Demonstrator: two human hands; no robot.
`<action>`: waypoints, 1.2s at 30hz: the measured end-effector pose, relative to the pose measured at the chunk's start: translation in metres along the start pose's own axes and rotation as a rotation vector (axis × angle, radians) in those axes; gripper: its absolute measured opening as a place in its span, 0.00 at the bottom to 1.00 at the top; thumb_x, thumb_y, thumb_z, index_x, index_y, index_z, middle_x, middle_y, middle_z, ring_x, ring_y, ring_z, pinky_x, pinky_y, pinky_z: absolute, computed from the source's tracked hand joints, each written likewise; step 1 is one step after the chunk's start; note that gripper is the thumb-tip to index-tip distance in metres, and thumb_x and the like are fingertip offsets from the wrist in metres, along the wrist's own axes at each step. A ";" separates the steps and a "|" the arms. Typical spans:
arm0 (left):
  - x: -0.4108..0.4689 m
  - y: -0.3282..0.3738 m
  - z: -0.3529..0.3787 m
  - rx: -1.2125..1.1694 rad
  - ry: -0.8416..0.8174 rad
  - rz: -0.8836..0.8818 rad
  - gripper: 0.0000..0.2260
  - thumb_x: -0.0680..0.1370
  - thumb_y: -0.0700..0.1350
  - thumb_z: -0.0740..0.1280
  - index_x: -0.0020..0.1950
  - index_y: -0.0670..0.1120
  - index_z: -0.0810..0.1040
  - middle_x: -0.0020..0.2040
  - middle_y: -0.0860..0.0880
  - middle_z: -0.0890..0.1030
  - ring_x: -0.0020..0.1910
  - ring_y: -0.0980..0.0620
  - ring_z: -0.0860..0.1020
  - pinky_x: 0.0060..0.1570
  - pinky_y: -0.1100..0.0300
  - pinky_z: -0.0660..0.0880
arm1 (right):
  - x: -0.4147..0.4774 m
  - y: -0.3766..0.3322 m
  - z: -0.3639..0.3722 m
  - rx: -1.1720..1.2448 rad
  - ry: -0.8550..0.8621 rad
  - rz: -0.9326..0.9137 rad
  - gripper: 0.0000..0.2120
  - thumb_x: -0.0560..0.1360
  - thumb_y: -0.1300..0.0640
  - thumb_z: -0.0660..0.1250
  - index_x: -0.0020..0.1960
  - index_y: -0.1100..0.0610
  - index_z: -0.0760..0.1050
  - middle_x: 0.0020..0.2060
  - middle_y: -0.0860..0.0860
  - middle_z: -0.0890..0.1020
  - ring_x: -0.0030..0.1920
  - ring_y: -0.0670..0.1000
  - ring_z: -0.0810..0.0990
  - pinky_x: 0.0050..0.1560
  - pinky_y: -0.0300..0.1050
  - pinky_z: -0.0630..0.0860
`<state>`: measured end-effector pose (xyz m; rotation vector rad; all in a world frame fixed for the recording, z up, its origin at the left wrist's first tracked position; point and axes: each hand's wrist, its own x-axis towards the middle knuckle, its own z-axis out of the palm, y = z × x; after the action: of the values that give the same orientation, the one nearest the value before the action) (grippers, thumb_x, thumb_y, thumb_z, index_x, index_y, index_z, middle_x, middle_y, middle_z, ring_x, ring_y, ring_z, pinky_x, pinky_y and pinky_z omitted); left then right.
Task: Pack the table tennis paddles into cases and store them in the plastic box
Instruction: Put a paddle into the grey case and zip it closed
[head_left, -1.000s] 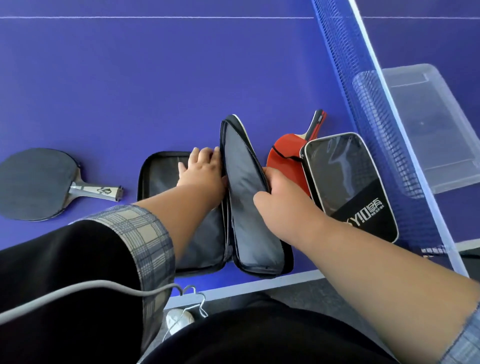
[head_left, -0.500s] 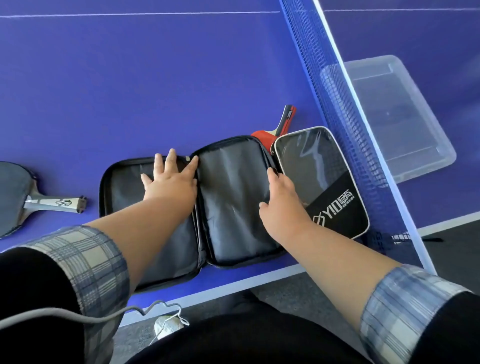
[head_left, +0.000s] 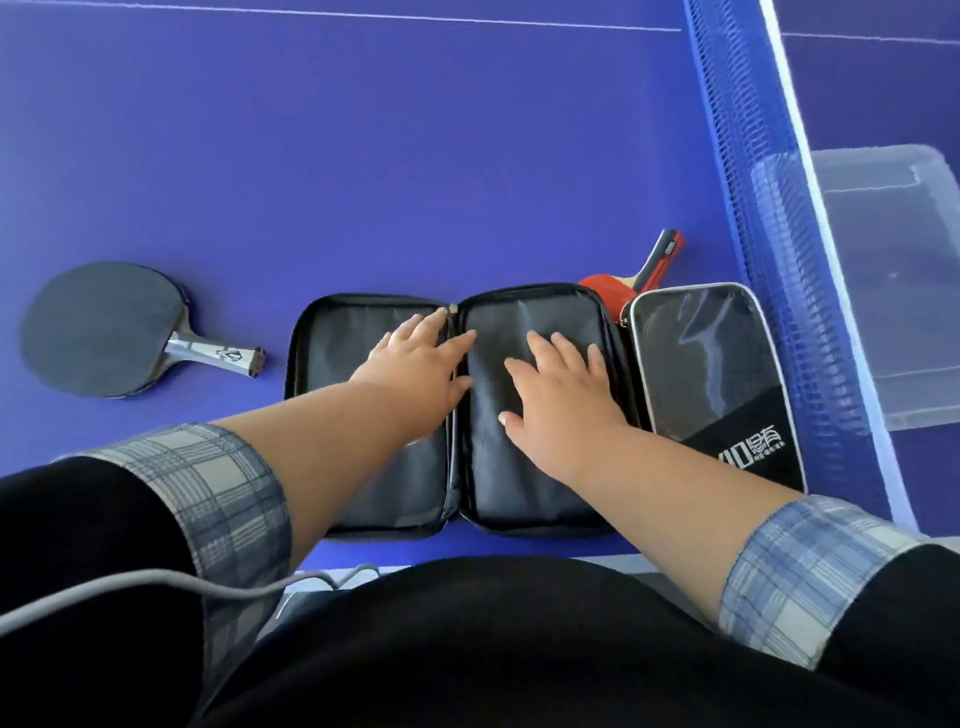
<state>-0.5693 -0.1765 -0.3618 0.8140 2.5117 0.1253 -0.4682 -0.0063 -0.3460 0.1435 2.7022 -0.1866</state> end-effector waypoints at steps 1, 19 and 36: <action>-0.006 -0.007 -0.005 -0.021 0.015 -0.012 0.27 0.81 0.60 0.55 0.79 0.59 0.53 0.80 0.49 0.49 0.78 0.45 0.48 0.74 0.46 0.51 | 0.007 -0.008 -0.006 0.004 0.013 -0.027 0.30 0.78 0.41 0.63 0.77 0.50 0.63 0.81 0.55 0.55 0.80 0.59 0.50 0.76 0.67 0.46; -0.120 -0.315 -0.030 -0.746 0.320 -0.923 0.32 0.78 0.54 0.62 0.79 0.51 0.53 0.76 0.48 0.58 0.72 0.43 0.62 0.61 0.42 0.71 | 0.145 -0.312 -0.042 0.330 -0.180 -0.051 0.24 0.78 0.50 0.67 0.71 0.55 0.68 0.67 0.55 0.73 0.65 0.59 0.72 0.57 0.54 0.75; -0.068 -0.325 -0.094 -0.951 0.196 -0.511 0.24 0.75 0.54 0.66 0.70 0.61 0.65 0.54 0.55 0.78 0.46 0.50 0.80 0.38 0.57 0.76 | 0.091 -0.294 -0.028 0.706 0.013 0.235 0.21 0.75 0.57 0.71 0.67 0.54 0.73 0.60 0.49 0.76 0.54 0.50 0.79 0.50 0.46 0.79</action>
<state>-0.7382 -0.4752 -0.3261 -0.2279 2.3181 1.1410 -0.5998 -0.2857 -0.3269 0.6596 2.4810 -1.0542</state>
